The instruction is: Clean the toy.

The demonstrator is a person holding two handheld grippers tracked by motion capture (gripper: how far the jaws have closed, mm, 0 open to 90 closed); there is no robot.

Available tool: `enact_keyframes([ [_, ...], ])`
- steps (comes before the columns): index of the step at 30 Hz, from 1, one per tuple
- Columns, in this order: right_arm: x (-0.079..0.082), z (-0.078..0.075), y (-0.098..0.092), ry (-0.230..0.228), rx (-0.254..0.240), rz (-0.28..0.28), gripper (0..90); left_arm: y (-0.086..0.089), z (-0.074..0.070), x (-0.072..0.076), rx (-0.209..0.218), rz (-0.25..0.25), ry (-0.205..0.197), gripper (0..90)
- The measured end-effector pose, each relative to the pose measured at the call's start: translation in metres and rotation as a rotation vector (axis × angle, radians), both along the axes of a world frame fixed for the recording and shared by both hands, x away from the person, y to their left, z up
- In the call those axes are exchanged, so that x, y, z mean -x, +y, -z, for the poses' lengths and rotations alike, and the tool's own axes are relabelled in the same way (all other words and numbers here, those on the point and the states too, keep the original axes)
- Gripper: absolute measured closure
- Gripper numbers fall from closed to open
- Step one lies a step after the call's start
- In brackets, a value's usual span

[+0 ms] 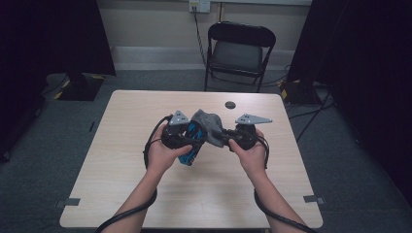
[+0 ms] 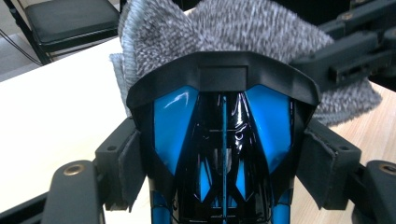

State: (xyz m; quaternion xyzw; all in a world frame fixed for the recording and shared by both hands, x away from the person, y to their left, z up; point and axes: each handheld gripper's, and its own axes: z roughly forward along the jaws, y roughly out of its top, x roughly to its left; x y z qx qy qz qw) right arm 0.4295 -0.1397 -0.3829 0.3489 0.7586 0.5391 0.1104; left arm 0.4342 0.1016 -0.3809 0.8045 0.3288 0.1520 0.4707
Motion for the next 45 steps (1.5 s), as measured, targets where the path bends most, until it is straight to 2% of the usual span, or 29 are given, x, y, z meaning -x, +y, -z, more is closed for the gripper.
enact_keyframes([
  [7, 0.002, 0.009, 0.004, 0.020, 0.001, -0.007, 77.5, 0.000, -0.001, -0.001, -0.006, -0.001, 0.001, 25.5],
  [11, 0.003, 0.014, 0.009, 0.025, 0.024, -0.018, 77.6, -0.001, -0.003, -0.001, -0.004, 0.002, -0.001, 25.5],
  [19, 0.005, 0.020, 0.013, 0.032, 0.016, -0.032, 77.5, -0.001, -0.005, -0.002, -0.010, 0.000, -0.008, 25.5],
  [30, 0.009, 0.037, 0.021, 0.060, 0.017, -0.061, 77.5, -0.005, -0.012, -0.003, 0.009, 0.003, -0.022, 25.5],
  [39, 0.017, 0.052, 0.033, 0.084, 0.024, -0.101, 77.5, -0.005, -0.019, -0.003, 0.008, -0.002, -0.038, 25.5],
  [45, 0.019, 0.057, 0.039, 0.094, 0.030, -0.117, 77.4, -0.003, -0.022, -0.004, 0.017, -0.009, -0.044, 25.5],
])
